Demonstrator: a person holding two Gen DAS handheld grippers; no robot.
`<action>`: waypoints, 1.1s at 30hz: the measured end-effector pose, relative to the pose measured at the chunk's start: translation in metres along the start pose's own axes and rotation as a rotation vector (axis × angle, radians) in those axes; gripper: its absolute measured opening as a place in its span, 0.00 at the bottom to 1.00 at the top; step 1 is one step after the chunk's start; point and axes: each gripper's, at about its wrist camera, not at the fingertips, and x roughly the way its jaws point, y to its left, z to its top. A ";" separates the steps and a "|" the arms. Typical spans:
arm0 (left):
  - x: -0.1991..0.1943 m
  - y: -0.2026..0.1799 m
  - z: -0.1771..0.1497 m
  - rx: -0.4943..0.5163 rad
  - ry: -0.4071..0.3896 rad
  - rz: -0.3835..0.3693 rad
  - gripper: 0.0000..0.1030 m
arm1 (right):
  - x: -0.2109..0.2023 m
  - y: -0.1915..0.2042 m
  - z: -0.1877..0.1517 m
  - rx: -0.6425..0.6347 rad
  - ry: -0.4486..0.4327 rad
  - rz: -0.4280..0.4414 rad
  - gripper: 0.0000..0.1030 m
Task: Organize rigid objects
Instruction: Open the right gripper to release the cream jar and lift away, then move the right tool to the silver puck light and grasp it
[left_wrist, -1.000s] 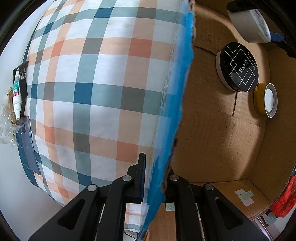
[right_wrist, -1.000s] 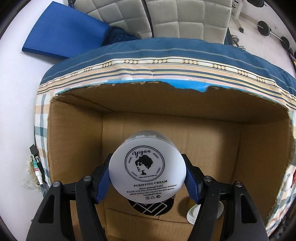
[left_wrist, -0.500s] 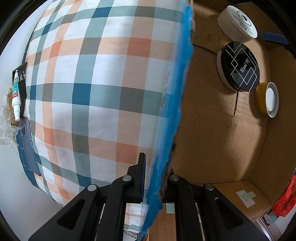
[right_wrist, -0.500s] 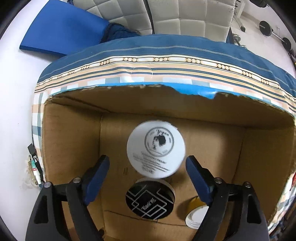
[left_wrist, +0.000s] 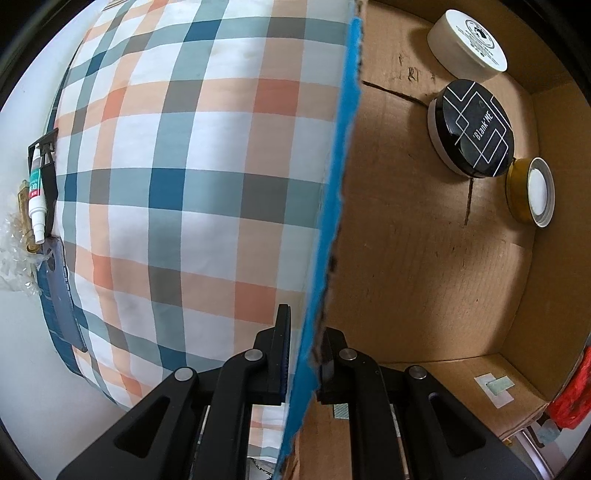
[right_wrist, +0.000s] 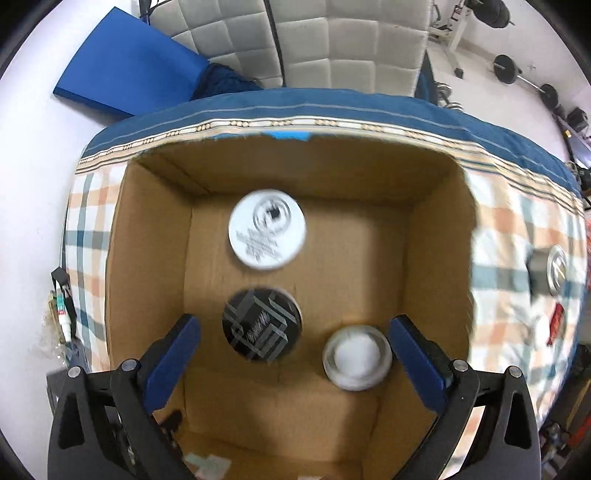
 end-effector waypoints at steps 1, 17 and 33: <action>0.000 -0.001 -0.001 0.002 -0.001 0.001 0.08 | -0.006 -0.001 -0.009 -0.003 -0.013 -0.018 1.00; -0.003 -0.018 -0.004 0.012 -0.014 0.031 0.08 | -0.061 -0.039 -0.080 0.067 -0.086 0.026 1.00; -0.004 -0.003 -0.005 -0.099 -0.011 0.030 0.09 | -0.040 -0.291 -0.050 0.661 -0.286 -0.072 1.00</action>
